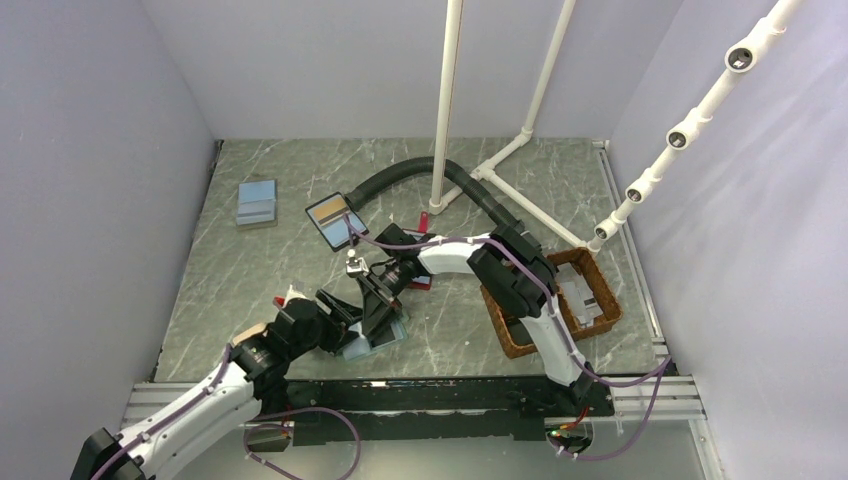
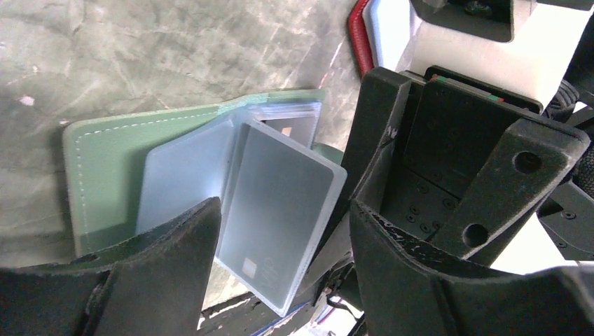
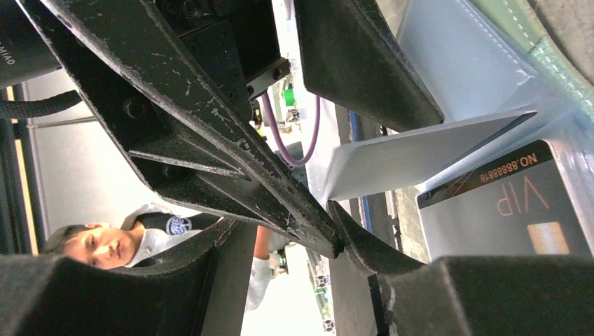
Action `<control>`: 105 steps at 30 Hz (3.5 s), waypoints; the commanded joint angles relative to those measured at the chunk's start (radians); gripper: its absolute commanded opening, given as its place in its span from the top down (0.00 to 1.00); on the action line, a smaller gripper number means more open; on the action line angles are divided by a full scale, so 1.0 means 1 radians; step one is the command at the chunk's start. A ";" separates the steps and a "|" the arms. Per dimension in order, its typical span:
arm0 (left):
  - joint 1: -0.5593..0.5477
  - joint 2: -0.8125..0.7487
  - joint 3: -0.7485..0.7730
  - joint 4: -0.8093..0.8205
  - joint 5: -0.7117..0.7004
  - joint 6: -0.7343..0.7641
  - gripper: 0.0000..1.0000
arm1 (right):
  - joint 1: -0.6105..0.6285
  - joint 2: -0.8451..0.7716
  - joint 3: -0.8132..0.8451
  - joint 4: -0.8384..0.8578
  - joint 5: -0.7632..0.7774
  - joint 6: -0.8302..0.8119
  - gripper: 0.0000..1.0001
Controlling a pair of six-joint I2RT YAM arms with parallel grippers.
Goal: Take the credit cards out of the card holder
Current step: Remove the credit card from the card holder.
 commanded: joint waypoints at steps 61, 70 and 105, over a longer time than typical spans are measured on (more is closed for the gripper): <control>0.000 -0.108 -0.011 0.401 0.090 0.377 1.00 | -0.170 -0.175 -0.006 -0.150 0.088 -0.233 0.63; 0.000 -0.156 -0.014 0.390 0.091 0.382 1.00 | -0.148 -0.168 0.001 -0.151 0.071 -0.244 0.62; -0.001 -0.111 -0.040 0.534 0.142 0.362 1.00 | -0.157 -0.195 -0.078 0.105 -0.138 -0.022 0.87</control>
